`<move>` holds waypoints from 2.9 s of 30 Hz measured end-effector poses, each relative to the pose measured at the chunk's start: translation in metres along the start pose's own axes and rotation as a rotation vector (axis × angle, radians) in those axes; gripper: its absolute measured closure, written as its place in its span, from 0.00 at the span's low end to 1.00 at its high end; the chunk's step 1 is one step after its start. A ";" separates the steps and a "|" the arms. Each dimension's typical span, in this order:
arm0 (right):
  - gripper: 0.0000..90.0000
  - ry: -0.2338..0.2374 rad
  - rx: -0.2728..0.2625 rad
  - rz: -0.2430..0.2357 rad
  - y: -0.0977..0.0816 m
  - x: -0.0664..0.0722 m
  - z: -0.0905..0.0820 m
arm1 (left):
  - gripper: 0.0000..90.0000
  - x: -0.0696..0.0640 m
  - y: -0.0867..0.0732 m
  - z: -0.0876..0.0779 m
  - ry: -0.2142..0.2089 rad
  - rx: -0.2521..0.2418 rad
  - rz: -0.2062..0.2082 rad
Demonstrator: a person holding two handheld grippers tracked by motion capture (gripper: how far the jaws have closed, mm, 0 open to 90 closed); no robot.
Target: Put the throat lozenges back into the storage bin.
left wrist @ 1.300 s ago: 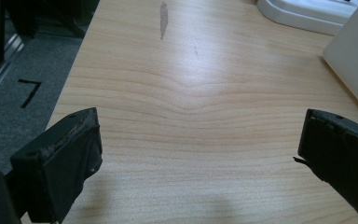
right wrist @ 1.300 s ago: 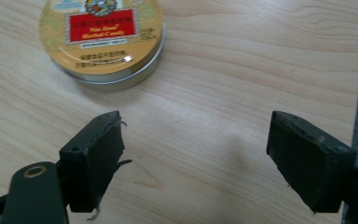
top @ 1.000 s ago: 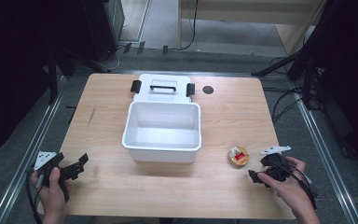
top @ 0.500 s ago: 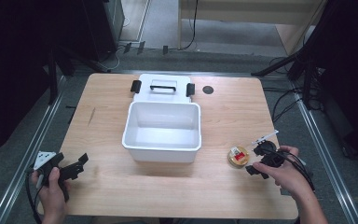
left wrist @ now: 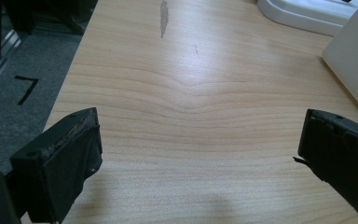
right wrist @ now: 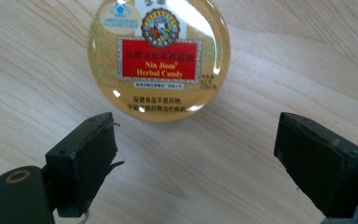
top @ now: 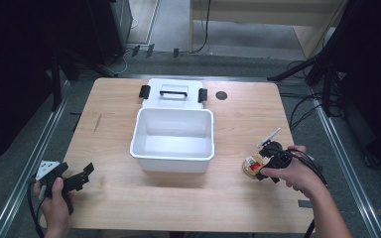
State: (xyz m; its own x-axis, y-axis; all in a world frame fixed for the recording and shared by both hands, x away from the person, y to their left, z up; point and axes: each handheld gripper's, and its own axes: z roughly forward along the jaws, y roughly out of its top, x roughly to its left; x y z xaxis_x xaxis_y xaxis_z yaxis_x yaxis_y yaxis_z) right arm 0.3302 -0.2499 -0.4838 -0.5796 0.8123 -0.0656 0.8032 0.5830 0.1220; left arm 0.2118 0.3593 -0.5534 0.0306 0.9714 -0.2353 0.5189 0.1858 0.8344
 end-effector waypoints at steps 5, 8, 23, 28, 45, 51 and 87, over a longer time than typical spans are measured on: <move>0.14 -0.018 0.033 0.031 0.012 0.000 0.001 | 0.00 0.001 0.000 0.000 -0.006 0.000 -0.008; 0.14 -0.015 0.035 0.030 0.017 0.001 0.001 | 0.00 0.001 0.000 0.000 -0.005 0.000 -0.006; 0.05 0.030 0.061 0.045 0.038 0.015 0.010 | 0.00 0.001 0.000 0.001 -0.009 -0.001 -0.008; 0.15 0.036 0.070 0.063 0.042 0.017 0.017 | 0.00 0.001 0.000 0.001 -0.009 0.001 -0.008; 0.23 0.073 0.048 0.106 0.041 0.010 0.022 | 0.00 0.002 0.000 0.000 -0.009 0.001 -0.012; 0.23 0.089 0.031 0.073 0.044 0.011 0.012 | 0.00 0.002 0.000 0.000 -0.008 -0.001 -0.015; 0.23 0.059 -0.109 -0.145 0.097 0.031 -0.086 | 0.00 0.003 0.000 0.000 -0.018 -0.003 -0.025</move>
State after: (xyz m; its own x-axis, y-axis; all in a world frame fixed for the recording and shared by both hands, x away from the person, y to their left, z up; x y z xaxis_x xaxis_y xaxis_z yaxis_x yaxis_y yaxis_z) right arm 0.3784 -0.1700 -0.3884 -0.6978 0.7155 -0.0328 0.6928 0.6859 0.2227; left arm 0.2124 0.3620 -0.5541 0.0332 0.9637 -0.2648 0.5175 0.2101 0.8295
